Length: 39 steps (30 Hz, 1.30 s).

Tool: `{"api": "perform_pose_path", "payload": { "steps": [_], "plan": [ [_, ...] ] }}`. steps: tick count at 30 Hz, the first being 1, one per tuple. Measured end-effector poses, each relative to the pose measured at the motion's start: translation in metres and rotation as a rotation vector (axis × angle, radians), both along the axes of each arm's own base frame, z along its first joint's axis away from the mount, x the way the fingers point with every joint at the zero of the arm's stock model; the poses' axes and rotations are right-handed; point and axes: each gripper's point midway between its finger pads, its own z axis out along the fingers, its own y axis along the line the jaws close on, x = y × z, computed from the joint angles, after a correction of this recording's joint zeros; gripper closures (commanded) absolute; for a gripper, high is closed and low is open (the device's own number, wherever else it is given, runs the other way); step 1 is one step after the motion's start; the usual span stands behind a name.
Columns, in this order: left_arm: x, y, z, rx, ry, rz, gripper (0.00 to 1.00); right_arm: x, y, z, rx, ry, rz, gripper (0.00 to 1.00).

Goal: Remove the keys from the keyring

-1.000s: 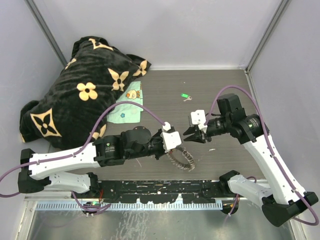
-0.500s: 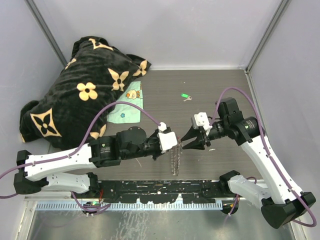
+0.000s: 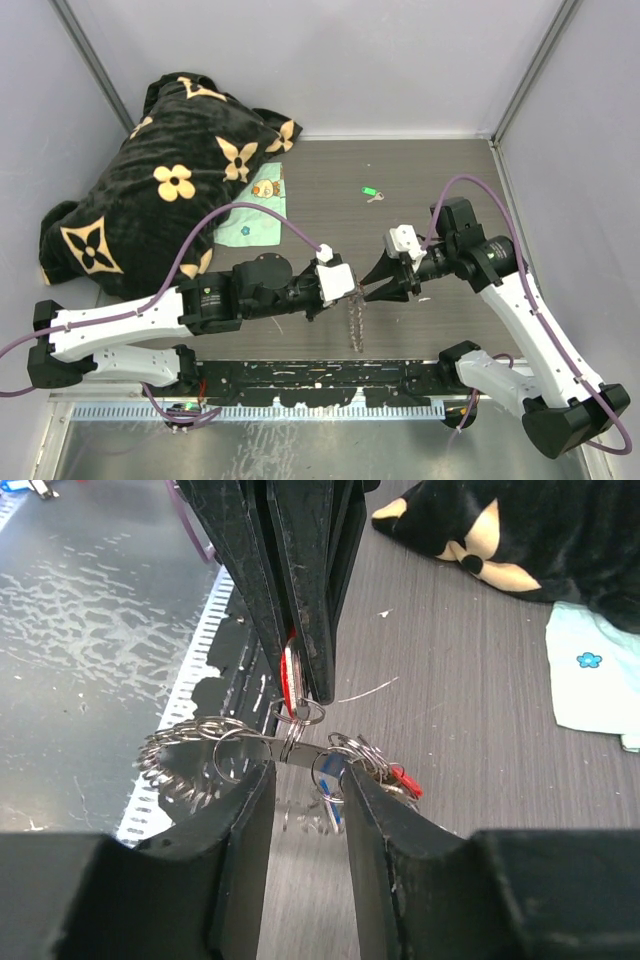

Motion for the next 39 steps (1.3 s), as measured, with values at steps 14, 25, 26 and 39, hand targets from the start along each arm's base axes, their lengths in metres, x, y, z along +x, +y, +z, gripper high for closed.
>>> {"api": "perform_pose_path", "payload": {
  "steps": [14,25,26,39],
  "plan": [
    [0.000,0.000,-0.001,-0.008,0.011,0.005,1.00,0.006,-0.009,0.014,0.004,-0.047,-0.063,0.63],
    [0.000,-0.002,0.002,-0.021,0.008,0.005,1.00,-0.006,-0.008,0.010,0.039,-0.011,-0.010,0.67],
    [0.000,-0.002,0.002,-0.021,0.008,0.005,1.00,-0.006,-0.008,0.009,0.040,-0.007,-0.008,0.68],
    [0.001,-0.007,-0.004,-0.009,0.013,0.005,1.00,-0.006,-0.006,0.002,0.046,0.026,-0.007,0.69]
  ]
}}
